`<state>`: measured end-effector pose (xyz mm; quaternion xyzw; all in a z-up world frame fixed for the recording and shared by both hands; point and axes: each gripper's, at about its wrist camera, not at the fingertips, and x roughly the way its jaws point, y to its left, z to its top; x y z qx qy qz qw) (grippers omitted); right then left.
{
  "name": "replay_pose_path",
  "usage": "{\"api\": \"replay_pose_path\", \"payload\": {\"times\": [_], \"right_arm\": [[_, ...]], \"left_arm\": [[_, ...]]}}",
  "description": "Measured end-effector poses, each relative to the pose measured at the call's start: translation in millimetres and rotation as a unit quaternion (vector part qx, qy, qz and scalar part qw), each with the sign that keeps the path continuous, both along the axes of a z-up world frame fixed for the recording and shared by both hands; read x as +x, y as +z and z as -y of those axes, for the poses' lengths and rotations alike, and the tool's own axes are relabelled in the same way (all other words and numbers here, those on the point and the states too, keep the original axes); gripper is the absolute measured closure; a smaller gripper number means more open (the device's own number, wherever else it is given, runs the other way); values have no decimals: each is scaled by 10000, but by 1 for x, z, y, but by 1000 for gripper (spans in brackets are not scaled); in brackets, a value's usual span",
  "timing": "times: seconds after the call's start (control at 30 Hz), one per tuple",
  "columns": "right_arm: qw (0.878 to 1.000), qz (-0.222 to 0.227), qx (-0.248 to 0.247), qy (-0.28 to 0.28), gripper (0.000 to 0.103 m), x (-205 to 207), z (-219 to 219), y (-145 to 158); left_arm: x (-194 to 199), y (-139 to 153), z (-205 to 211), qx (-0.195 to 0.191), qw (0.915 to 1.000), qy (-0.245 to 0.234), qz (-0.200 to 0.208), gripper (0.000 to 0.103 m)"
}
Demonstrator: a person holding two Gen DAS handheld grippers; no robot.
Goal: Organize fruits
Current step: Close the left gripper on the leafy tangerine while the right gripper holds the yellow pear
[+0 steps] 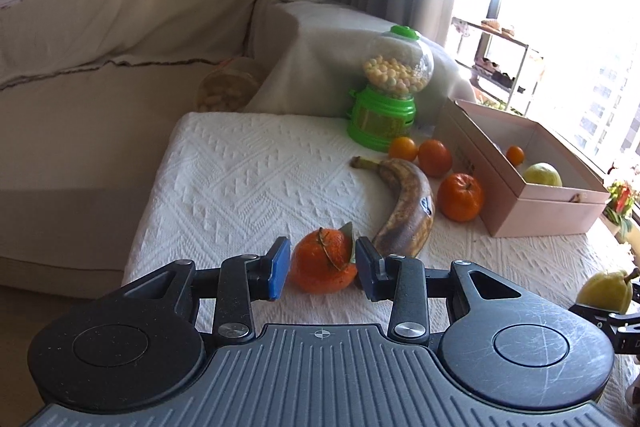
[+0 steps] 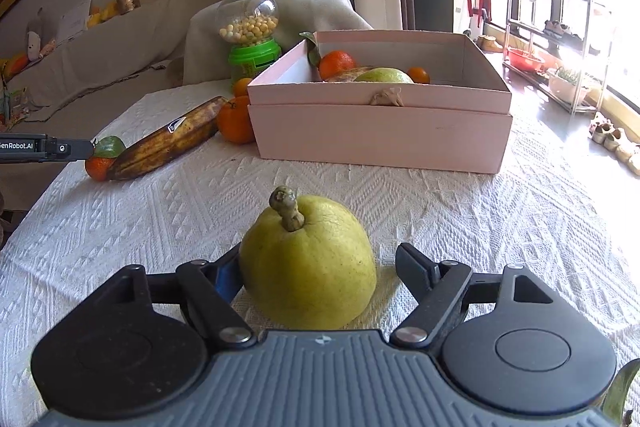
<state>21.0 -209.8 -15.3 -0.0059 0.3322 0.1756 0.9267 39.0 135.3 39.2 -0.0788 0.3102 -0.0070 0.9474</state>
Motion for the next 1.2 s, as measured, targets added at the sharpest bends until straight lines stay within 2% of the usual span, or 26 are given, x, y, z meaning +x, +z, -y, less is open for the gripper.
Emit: {"api": "replay_pose_path", "payload": {"times": [0.13, 0.2, 0.23, 0.37, 0.47, 0.53, 0.6, 0.67, 0.7, 0.83, 0.97, 1.07, 1.2], "right_arm": [[10000, -3, -58, 0, 23, 0, -2, -1], [10000, -2, -90, 4, 22, -1, -3, 0], [9999, -1, -107, 3, 22, -1, -3, -1], [9999, -2, -142, -9, 21, -1, -4, 0], [9999, -4, -156, -9, 21, 0, -4, -1], [9999, -2, -162, -14, 21, -1, -4, -1], [9999, 0, -163, -25, 21, 0, -4, -1], [9999, -3, -162, -29, 20, 0, -4, -1], [9999, -3, -163, -27, 20, 0, -4, -1], [9999, -2, -156, -37, 20, 0, -4, -1], [9999, 3, -148, -70, 20, 0, -3, -1], [9999, -5, -154, -70, 19, 0, -3, -1], [9998, -8, -187, -62, 18, 0, -5, -2]], "left_arm": [[8, 4, 0, 46, 9999, -116, 25, 63], [15, 1, 1, 130, 9998, -99, -132, 63], [18, -2, 0, 155, 9996, -75, -218, 58], [26, -9, -4, -187, 9990, -156, -364, 57], [30, -15, -6, -281, 9983, -137, -494, 51], [29, -15, -8, -403, 9980, -85, -479, 53], [23, -11, -8, -333, 9988, -12, -359, 56], [16, -4, -5, -207, 9996, 28, -174, 71], [12, 2, -4, -184, 9998, 49, -78, 85], [-2, 23, 3, -298, 9989, -46, 364, 84], [-11, 35, 0, -232, 9972, 162, 698, 82], [-12, 33, -6, -80, 9980, 252, 578, 80], [-7, 17, 8, 334, 9989, -248, 237, 79]]}}
